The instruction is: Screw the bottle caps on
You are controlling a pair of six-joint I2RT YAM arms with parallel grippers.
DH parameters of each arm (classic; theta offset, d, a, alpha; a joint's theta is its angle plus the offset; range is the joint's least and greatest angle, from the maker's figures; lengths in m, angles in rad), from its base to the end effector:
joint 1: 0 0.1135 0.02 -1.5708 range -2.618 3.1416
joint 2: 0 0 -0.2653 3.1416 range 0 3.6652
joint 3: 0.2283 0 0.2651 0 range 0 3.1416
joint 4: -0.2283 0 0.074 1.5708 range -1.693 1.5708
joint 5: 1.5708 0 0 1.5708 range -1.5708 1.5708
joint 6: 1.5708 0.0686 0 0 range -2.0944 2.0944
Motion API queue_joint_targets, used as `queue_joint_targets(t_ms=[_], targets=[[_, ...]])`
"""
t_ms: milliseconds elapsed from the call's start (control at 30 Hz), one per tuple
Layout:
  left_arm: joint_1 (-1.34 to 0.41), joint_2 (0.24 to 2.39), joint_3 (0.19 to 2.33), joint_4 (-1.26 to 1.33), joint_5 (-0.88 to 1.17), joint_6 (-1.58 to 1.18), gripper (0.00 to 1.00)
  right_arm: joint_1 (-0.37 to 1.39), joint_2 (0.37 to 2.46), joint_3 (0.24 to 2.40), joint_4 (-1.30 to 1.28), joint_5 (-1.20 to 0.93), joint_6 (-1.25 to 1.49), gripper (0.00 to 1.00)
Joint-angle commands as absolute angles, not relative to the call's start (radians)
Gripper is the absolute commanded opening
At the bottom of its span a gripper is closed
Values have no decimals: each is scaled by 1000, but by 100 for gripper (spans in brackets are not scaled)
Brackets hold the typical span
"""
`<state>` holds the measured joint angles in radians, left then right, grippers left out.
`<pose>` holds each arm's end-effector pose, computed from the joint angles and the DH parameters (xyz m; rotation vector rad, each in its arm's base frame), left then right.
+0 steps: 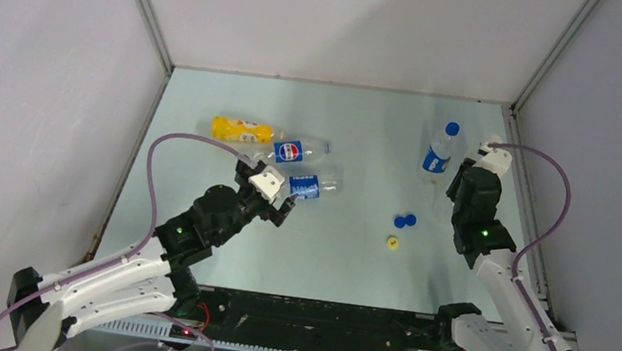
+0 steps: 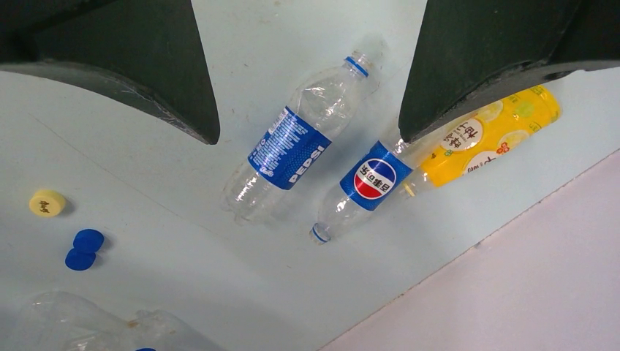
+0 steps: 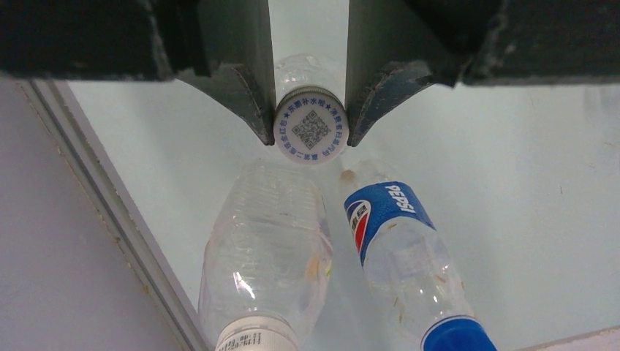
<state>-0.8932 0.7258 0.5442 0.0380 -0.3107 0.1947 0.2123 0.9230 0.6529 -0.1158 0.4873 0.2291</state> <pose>0.1569 -0.1616 0.2820 0.6819 1.5725 -0.2533 0.2507 0.0212 0.2633 0.3317 1.8849 -0.1797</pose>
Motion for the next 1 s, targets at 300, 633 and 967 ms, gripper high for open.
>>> queue_joint_targets(t_ms=[300,633,967], targets=[[-888,730,540,72,-314,211,100,166,938,658,-91,456,288,43],[-887,726,537,75,-305,212,100,161,927,658,-125,461,303,55],[-887,714,535,76,-293,204,100,160,833,659,-145,426,298,84]])
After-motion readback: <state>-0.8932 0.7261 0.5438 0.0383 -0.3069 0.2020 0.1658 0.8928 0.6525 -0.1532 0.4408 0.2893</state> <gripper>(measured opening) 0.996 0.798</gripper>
